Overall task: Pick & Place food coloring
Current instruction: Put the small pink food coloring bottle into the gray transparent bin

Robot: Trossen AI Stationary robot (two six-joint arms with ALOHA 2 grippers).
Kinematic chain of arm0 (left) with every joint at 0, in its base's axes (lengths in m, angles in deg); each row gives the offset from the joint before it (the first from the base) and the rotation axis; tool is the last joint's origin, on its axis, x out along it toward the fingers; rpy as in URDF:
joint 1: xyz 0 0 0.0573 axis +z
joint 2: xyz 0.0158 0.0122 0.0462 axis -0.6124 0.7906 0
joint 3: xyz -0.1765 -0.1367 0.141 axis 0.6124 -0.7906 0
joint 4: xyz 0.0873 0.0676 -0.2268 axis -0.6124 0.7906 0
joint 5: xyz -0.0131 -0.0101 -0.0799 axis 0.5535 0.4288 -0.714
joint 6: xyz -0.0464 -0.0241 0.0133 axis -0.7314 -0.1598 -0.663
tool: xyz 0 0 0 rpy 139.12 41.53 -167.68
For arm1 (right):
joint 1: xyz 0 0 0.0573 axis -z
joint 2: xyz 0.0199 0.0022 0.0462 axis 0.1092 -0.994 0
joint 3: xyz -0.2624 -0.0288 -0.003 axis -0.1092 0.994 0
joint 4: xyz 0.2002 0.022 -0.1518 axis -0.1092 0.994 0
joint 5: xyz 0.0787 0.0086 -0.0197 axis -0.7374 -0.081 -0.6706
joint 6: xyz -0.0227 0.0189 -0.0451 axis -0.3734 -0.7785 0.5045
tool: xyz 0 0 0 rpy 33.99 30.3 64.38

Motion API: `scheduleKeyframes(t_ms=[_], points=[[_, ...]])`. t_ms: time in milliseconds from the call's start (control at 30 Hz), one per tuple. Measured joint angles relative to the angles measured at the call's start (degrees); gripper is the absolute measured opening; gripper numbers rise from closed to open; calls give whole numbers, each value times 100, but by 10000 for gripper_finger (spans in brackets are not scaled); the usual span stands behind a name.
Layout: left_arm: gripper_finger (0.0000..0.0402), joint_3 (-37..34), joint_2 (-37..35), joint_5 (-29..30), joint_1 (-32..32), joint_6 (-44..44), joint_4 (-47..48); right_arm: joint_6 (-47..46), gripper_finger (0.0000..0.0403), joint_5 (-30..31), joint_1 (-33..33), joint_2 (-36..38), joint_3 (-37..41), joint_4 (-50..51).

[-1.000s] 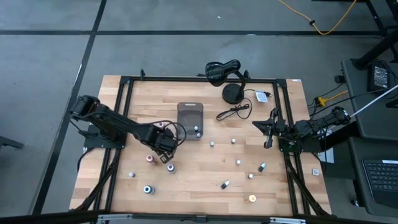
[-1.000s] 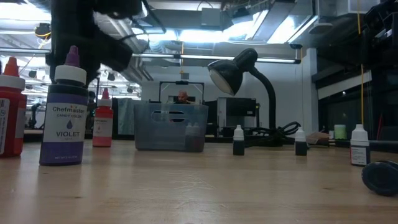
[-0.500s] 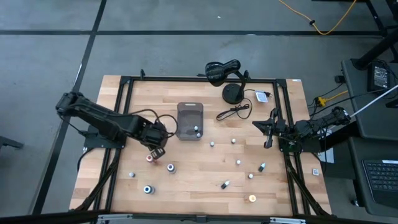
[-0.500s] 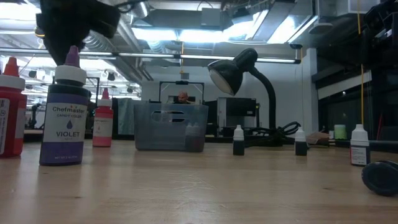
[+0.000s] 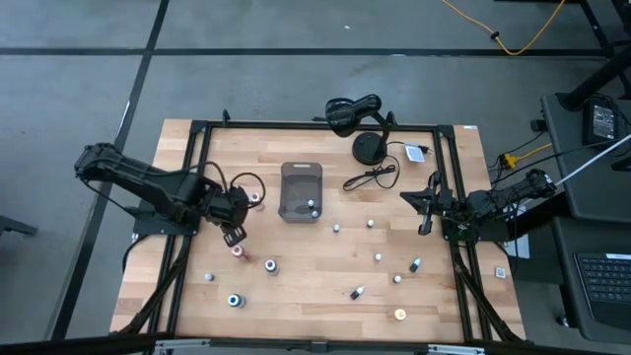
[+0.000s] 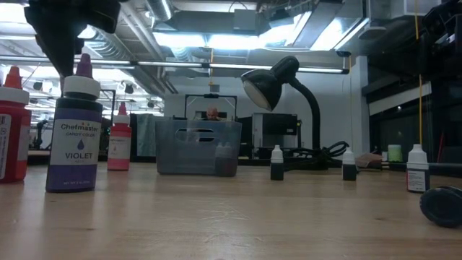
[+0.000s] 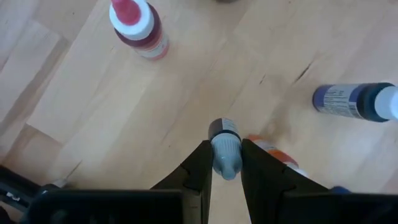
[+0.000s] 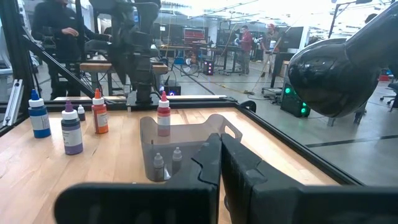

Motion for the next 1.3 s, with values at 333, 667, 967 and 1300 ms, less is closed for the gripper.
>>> scheduleKeyframes(t_ms=[333,667,967,1300], points=[[61,-293,-266,-2,0,142,91,0,15,0,-2,2,1,1],[61,-293,-264,-3,6,296,89,0,15,0,0,0,1,2],[61,110,-188,213,209,183,112,0,15,0,0,0,0,2],[61,731,141,348,637,377,135,-1,15,0,-2,2,0,0]])
